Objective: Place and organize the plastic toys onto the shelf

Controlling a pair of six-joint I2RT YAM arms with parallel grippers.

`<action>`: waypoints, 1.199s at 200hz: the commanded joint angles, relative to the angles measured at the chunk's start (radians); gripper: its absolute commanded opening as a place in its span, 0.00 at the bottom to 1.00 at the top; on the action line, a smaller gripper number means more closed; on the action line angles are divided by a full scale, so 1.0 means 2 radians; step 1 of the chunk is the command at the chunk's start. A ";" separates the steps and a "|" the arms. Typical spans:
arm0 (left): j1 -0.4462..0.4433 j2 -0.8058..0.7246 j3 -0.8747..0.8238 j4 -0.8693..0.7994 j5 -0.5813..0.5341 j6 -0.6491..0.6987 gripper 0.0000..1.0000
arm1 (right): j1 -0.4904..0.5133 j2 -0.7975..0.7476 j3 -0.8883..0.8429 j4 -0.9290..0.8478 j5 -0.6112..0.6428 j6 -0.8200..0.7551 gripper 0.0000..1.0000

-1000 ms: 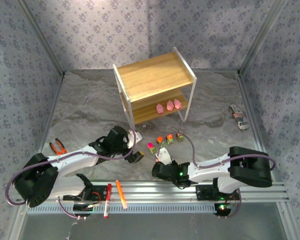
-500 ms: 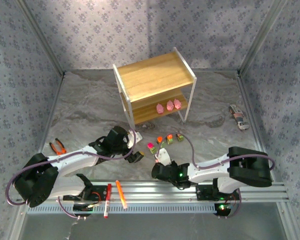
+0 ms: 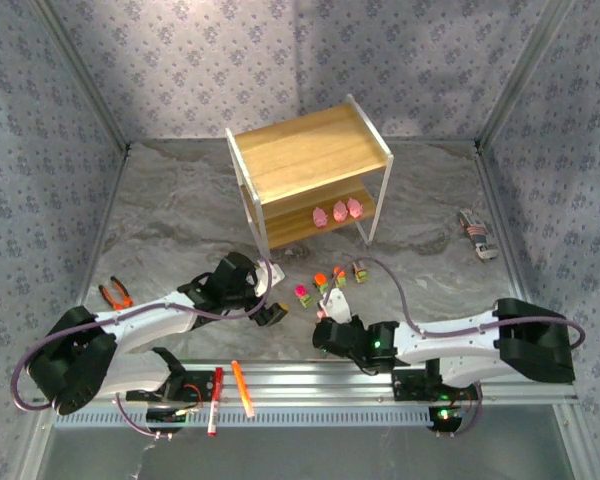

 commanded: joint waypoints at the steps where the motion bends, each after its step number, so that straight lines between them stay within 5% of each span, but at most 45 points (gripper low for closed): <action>1: 0.003 0.001 0.016 0.007 0.012 0.002 1.00 | -0.013 -0.027 0.023 -0.062 0.020 0.003 0.27; 90: 0.003 -0.002 0.014 0.007 0.020 0.004 1.00 | -0.070 -0.052 0.139 -0.154 0.047 -0.035 0.28; 240: 0.010 -0.019 0.005 0.006 0.059 0.017 1.00 | -0.135 0.071 0.299 -0.104 0.046 -0.097 0.28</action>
